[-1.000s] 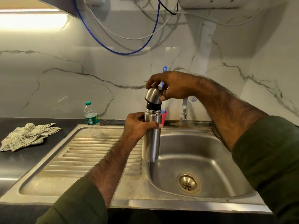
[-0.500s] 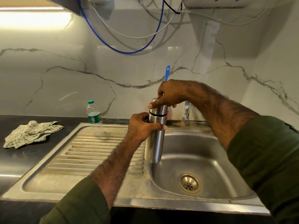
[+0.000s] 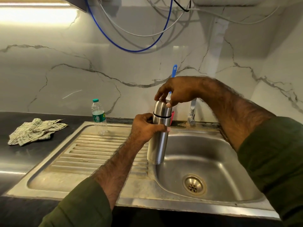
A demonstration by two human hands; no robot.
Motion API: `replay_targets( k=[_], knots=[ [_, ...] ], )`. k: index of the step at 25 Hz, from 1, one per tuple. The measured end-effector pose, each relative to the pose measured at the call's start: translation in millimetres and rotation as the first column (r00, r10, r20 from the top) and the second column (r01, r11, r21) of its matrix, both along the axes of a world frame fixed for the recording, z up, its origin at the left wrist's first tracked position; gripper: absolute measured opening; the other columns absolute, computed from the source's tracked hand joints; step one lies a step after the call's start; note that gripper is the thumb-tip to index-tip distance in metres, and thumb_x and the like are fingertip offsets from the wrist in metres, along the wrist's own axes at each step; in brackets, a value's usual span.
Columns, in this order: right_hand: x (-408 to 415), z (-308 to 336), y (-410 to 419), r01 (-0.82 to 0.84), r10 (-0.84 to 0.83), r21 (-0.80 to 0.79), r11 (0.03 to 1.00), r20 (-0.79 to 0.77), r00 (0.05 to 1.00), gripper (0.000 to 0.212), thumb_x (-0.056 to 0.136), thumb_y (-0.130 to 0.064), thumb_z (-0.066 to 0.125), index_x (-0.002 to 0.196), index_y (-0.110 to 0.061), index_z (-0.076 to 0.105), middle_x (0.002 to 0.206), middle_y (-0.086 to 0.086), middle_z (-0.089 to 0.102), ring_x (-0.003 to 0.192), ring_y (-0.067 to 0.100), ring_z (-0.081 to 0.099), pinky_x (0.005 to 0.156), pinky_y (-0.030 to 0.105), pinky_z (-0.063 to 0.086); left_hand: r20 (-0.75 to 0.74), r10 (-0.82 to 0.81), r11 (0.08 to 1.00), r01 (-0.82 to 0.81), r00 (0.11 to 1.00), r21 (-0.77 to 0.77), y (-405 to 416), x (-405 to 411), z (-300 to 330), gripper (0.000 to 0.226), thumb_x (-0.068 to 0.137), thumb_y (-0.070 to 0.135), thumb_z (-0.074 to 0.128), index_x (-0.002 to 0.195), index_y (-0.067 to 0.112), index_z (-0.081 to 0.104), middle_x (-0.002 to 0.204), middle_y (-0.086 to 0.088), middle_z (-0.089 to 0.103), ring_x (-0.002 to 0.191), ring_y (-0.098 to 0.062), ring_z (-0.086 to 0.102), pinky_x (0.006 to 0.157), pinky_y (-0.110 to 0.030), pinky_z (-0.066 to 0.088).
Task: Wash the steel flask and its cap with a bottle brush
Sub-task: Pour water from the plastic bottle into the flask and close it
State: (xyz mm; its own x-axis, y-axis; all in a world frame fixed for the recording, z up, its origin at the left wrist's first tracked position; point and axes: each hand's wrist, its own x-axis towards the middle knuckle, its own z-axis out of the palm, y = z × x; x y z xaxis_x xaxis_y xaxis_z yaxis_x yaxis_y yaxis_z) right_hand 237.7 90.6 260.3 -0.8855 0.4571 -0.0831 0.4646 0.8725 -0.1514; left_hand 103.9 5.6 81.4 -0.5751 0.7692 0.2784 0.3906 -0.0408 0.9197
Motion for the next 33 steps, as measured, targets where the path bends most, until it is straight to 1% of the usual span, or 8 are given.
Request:
replay_targets(
  k=[2, 6, 9, 15, 21, 23, 27, 33],
  knots=[
    [-5.4, -3.2, 0.4, 0.056, -0.054, 0.078, 0.995, -0.018, 0.998, 0.031, 0.096, -0.031, 0.071, 0.125, -0.018, 0.069, 0.112, 0.003, 0.075, 0.094, 0.018, 0.074, 0.085, 0.035, 0.061, -0.022, -0.004, 1.000, 0.003, 1.000, -0.005, -0.5, 2.1, 1.4, 0.063, 0.056, 0.034, 0.104, 0.111, 0.018, 0.079, 0.098, 0.004, 0.081, 0.090, -0.014, 0.078, 0.089, -0.042, 0.065],
    [-11.4, -20.2, -10.5, 0.236, -0.232, 0.366, 0.900, -0.055, 0.971, 0.077, 0.088, -0.086, 0.036, 0.079, -0.013, 0.060, 0.071, 0.005, 0.065, 0.065, 0.015, 0.064, 0.068, 0.033, 0.052, -0.015, -0.016, 1.000, 0.016, 1.000, 0.012, -4.7, -0.3, 0.6, 0.057, 0.056, 0.029, 0.104, 0.106, 0.016, 0.080, 0.094, 0.003, 0.082, 0.087, -0.015, 0.079, 0.088, -0.045, 0.066],
    [-12.1, -27.0, -8.6, 0.280, -0.243, 0.441, 0.853, -0.138, 0.960, 0.087, 0.092, -0.084, 0.014, 0.085, -0.014, 0.065, 0.078, 0.005, 0.064, 0.072, 0.016, 0.059, 0.073, 0.037, 0.045, -0.005, -0.009, 1.000, 0.010, 1.000, 0.018, -5.8, -4.1, 1.9, 0.057, 0.054, 0.029, 0.104, 0.105, 0.016, 0.081, 0.092, 0.003, 0.082, 0.085, -0.015, 0.079, 0.087, -0.044, 0.066],
    [-6.7, -13.8, 4.3, -0.062, 0.064, 0.020, 0.998, -0.075, 0.995, 0.054, 0.096, -0.020, 0.072, 0.146, -0.030, 0.053, 0.140, -0.002, 0.061, 0.103, 0.013, 0.066, 0.080, 0.027, 0.056, 0.045, -0.007, 0.999, 0.005, 0.999, 0.053, -6.4, -6.0, 8.3, 0.055, 0.059, 0.027, 0.103, 0.108, 0.015, 0.080, 0.093, 0.003, 0.082, 0.085, -0.012, 0.079, 0.086, -0.038, 0.066],
    [-15.2, -25.8, 3.2, 0.235, -0.209, 0.302, 0.924, -0.116, 0.971, 0.078, 0.077, -0.087, 0.055, 0.087, -0.010, 0.066, 0.077, 0.006, 0.070, 0.068, 0.016, 0.066, 0.063, 0.027, 0.051, 0.065, -0.041, 0.997, 0.037, 0.997, 0.063, -6.4, -2.8, 7.1, 0.046, 0.061, 0.024, 0.102, 0.100, 0.015, 0.080, 0.090, 0.003, 0.082, 0.083, -0.012, 0.079, 0.085, -0.039, 0.066],
    [-14.7, -32.5, 6.4, 0.218, -0.190, 0.375, 0.901, -0.112, 0.975, 0.087, 0.077, -0.091, 0.045, 0.100, -0.011, 0.068, 0.087, 0.006, 0.070, 0.077, 0.016, 0.065, 0.066, 0.028, 0.049, 0.117, -0.069, 0.994, 0.058, 0.991, 0.092, -9.7, -5.4, 5.2, 0.044, 0.063, 0.020, 0.101, 0.102, 0.013, 0.082, 0.092, 0.000, 0.083, 0.087, -0.017, 0.080, 0.090, -0.045, 0.065],
    [2.6, -32.2, 10.5, -0.123, 0.082, -0.140, 0.982, -0.272, 0.959, 0.071, 0.083, -0.075, 0.063, 0.144, -0.042, 0.050, 0.139, -0.007, 0.058, 0.119, 0.015, 0.059, 0.090, 0.032, 0.051, 0.163, -0.381, 0.917, 0.351, 0.910, 0.188, -17.3, -19.6, 6.2, 0.042, 0.059, 0.018, 0.093, 0.097, 0.005, 0.082, 0.097, -0.015, 0.080, 0.093, -0.030, 0.075, 0.095, -0.048, 0.059],
    [-6.7, -74.5, -4.4, -0.361, -0.059, -0.435, 0.825, -0.701, 0.711, 0.033, 0.074, -0.037, 0.083, 0.099, -0.017, 0.076, 0.111, 0.004, 0.077, 0.099, 0.021, 0.074, 0.081, 0.032, 0.061, 0.286, -0.649, 0.760, 0.587, 0.705, 0.278, -20.3, -13.7, 15.5, 0.042, 0.061, 0.016, 0.084, 0.097, -0.004, 0.078, 0.094, -0.018, 0.075, 0.088, -0.031, 0.071, 0.087, -0.041, 0.058]
  ],
)
